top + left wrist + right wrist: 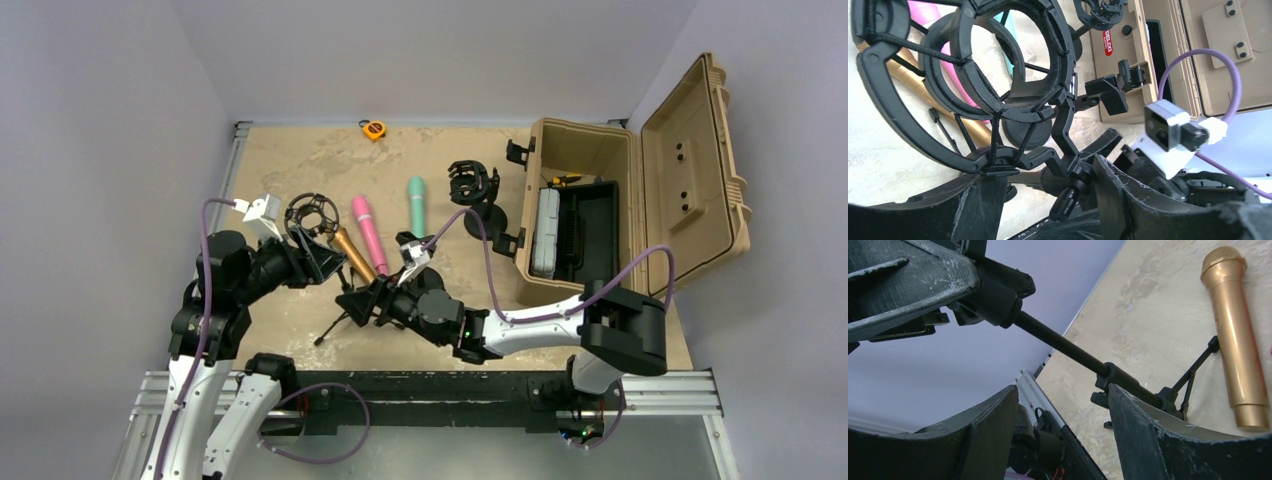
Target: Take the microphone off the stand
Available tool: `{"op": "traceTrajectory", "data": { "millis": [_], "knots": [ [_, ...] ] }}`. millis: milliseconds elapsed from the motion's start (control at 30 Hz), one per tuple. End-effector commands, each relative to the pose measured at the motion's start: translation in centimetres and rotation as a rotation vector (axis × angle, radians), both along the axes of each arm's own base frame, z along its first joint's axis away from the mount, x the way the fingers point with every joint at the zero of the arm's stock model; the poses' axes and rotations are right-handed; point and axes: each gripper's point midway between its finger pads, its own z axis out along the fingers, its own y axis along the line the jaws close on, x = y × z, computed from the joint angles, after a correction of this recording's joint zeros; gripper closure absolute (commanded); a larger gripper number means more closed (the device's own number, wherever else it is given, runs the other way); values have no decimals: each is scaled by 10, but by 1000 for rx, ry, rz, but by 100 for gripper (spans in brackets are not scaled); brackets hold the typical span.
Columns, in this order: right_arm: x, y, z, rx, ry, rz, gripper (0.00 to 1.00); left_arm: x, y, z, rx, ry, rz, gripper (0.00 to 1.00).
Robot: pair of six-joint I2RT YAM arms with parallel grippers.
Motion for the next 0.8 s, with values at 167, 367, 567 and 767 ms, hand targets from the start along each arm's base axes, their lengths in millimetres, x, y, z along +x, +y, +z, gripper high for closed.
{"op": "traceTrajectory", "data": {
  "millis": [167,367,567,767],
  "knots": [
    [6,13,-17,-24,86,-2,39,4,0,7,-41,-22,29,40],
    [7,18,-19,-29,72,9,51,4,0,7,-44,-23,33,40],
    [14,19,-20,-29,65,0,61,4,0,7,-50,-22,34,41],
    [20,19,-20,-37,56,-20,62,4,1,7,-44,-23,35,41]
  ]
}}
